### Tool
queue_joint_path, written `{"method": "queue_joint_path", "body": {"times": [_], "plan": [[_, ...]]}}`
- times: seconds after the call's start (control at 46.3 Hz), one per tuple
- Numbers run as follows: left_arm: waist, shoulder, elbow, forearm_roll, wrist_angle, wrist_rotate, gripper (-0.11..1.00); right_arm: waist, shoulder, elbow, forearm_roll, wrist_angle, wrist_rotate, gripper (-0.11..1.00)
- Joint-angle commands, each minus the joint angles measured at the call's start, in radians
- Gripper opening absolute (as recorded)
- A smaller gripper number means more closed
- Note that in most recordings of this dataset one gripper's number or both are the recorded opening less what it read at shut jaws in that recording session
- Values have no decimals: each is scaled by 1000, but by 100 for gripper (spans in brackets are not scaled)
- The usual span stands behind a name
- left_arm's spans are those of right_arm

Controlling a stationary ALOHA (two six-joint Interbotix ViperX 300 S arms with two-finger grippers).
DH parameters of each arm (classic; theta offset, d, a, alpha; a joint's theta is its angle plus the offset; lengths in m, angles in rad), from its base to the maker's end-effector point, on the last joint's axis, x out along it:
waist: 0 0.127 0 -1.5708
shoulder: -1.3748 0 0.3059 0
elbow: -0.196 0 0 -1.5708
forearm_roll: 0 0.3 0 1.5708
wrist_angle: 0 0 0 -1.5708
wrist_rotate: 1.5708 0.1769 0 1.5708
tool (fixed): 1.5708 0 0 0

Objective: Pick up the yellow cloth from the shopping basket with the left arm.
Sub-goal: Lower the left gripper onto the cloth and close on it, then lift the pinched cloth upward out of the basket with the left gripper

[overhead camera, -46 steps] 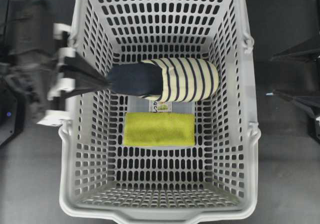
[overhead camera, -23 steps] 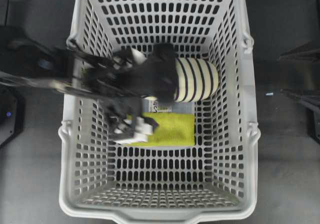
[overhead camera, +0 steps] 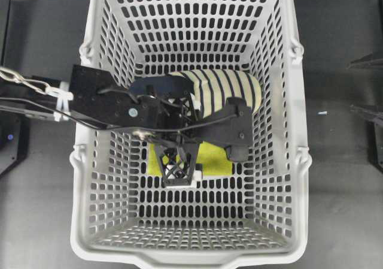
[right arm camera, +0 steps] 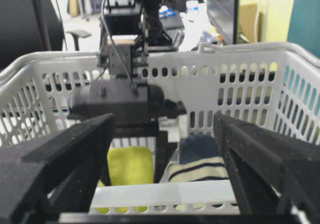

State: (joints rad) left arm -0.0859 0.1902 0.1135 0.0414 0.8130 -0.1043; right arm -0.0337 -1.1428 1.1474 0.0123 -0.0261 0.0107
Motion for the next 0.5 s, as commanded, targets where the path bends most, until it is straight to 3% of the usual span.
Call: {"method": "queue_joint_path", "body": {"times": [0.0,0.281,0.346,0.475], "plan": [[-3,5,6,3,0,3,89,2,5,-15,3,-5,2,76],[-3,9,40,3,-5,43,82,2,-2,-6,3,-3,0,76],[-3,8,40,3,-5,49,70,2,-3,-5,3,-2,0,76],[-9,5,20,3,6,52,35,2,-11,-5,3,9,0,76]]}}
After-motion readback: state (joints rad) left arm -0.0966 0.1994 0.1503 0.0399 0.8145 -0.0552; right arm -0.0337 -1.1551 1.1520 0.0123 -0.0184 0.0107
